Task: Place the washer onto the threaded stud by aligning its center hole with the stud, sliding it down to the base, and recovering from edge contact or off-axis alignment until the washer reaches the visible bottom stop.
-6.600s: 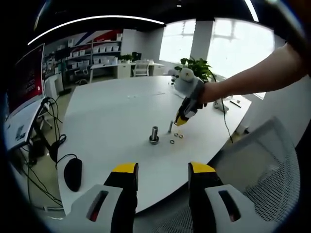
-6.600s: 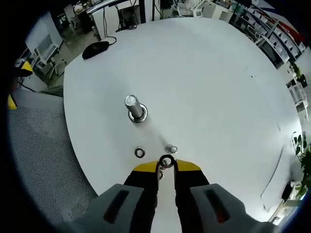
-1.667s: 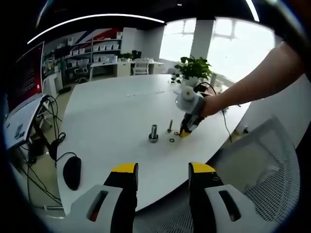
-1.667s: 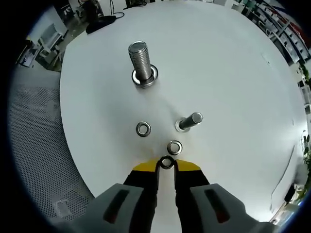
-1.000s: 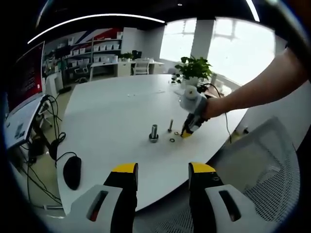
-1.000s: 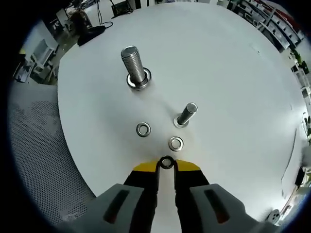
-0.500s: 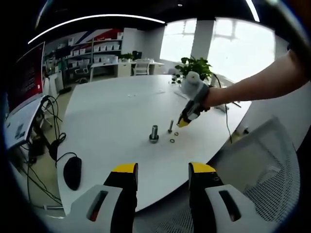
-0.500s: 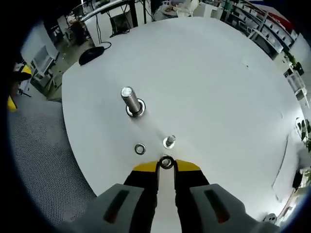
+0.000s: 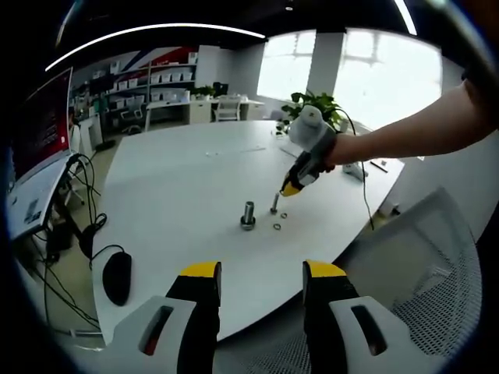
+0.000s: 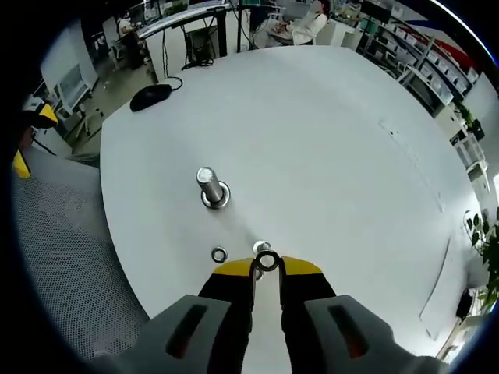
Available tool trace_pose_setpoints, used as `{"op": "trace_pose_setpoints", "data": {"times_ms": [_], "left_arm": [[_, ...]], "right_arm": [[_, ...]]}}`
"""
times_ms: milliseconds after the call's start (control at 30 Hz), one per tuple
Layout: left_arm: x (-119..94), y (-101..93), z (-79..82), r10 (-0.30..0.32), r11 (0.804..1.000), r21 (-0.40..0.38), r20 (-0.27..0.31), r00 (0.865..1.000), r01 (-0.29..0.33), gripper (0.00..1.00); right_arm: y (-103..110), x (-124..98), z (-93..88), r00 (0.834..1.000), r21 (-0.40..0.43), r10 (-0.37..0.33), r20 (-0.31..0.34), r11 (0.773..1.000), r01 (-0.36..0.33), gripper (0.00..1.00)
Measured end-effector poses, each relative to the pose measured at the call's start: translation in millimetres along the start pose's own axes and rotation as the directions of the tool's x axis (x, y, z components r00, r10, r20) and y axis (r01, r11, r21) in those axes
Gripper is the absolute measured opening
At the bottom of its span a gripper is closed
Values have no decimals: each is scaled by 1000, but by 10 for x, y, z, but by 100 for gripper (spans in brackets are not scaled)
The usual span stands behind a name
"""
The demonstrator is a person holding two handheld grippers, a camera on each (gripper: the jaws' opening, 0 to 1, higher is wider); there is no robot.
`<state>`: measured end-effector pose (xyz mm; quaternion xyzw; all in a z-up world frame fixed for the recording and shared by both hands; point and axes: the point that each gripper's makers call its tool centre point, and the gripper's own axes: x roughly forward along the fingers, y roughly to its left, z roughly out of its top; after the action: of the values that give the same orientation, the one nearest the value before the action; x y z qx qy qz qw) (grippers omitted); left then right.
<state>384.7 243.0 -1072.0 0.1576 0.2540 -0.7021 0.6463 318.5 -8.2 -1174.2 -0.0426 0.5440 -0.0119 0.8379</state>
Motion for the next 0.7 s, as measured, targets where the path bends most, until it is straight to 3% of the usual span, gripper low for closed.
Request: {"op": "trace_pose_setpoints", "data": {"times_ms": [433, 700], "left_arm": [[-5, -1, 11, 3, 1000, -3, 1, 1000, -3, 40], [-5, 1, 11, 2, 1000, -4, 1, 1000, -2, 40]], "right_arm": [[42, 40, 85, 1000, -38, 5, 9, 999, -5, 14], [-11, 138, 71, 1000, -20, 14, 4, 1000, -14, 14]]}}
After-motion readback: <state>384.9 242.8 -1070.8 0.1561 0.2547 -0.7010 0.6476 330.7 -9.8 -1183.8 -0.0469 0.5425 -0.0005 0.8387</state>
